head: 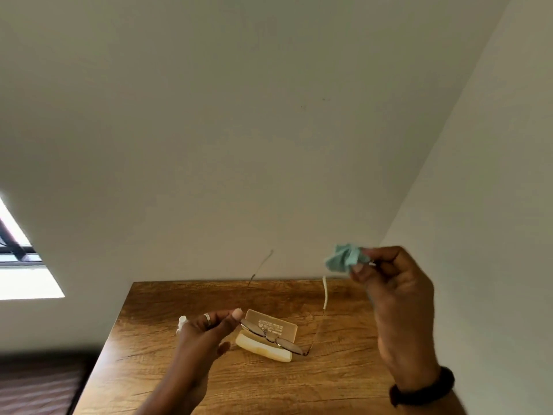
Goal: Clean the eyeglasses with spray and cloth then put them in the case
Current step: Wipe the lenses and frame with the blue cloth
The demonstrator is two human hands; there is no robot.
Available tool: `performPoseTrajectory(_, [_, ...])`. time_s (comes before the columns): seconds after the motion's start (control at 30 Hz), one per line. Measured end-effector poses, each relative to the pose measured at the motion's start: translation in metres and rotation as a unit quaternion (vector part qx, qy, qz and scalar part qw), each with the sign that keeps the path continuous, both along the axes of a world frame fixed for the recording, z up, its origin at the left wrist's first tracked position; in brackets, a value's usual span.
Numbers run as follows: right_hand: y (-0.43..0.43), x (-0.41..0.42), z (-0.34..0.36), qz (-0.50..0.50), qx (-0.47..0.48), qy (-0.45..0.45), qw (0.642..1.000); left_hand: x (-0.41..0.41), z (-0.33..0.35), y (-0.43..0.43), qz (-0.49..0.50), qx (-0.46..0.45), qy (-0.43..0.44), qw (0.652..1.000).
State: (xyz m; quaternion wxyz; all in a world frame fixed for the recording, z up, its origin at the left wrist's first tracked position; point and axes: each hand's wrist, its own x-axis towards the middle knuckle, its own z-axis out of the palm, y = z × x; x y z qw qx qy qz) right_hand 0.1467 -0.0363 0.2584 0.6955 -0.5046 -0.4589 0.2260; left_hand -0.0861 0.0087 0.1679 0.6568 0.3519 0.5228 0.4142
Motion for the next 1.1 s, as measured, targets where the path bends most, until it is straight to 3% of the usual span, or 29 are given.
performPoseTrajectory(0.13, [-0.02,-0.006,-0.046,0.067,-0.061,-0.258,0.962,-0.011,-0.015,0.001,0.027,-0.095,-0.06,0.993])
performPoseTrajectory(0.2, [-0.023,-0.008,-0.072,0.052,-0.028,-0.456,0.888,-0.015,-0.023,0.001,0.04,-0.135,-0.092,0.986])
performPoseTrajectory(0.23, [-0.024,-0.011,-0.083,0.053,-0.013,-0.514,0.856,-0.015,-0.025,0.0,0.042,-0.144,-0.101,0.984])
performPoseTrajectory(0.5, [-0.027,-0.032,-0.127,0.028,-0.04,-0.567,0.823,-0.008,-0.027,-0.009,0.049,-0.158,-0.089,0.982])
performPoseTrajectory(0.67, [-0.026,-0.032,-0.122,0.054,-0.076,-0.552,0.829,-0.007,-0.032,-0.012,0.018,-0.159,-0.078,0.984])
performPoseTrajectory(0.73, [-0.021,-0.028,-0.114,0.057,-0.116,-0.516,0.847,-0.008,-0.031,-0.013,-0.004,-0.144,-0.062,0.988])
performPoseTrajectory(0.87, [-0.008,-0.015,-0.092,0.12,-0.268,-0.29,0.911,-0.008,-0.027,-0.019,-0.06,-0.083,-0.013,0.995])
performPoseTrajectory(1.03, [0.013,0.011,-0.072,0.187,-0.299,-0.132,0.926,-0.007,-0.025,-0.022,-0.087,0.075,0.045,0.992])
performPoseTrajectory(1.1, [0.017,0.018,-0.068,0.209,-0.303,-0.08,0.927,-0.007,-0.023,-0.025,-0.084,0.169,0.11,0.976])
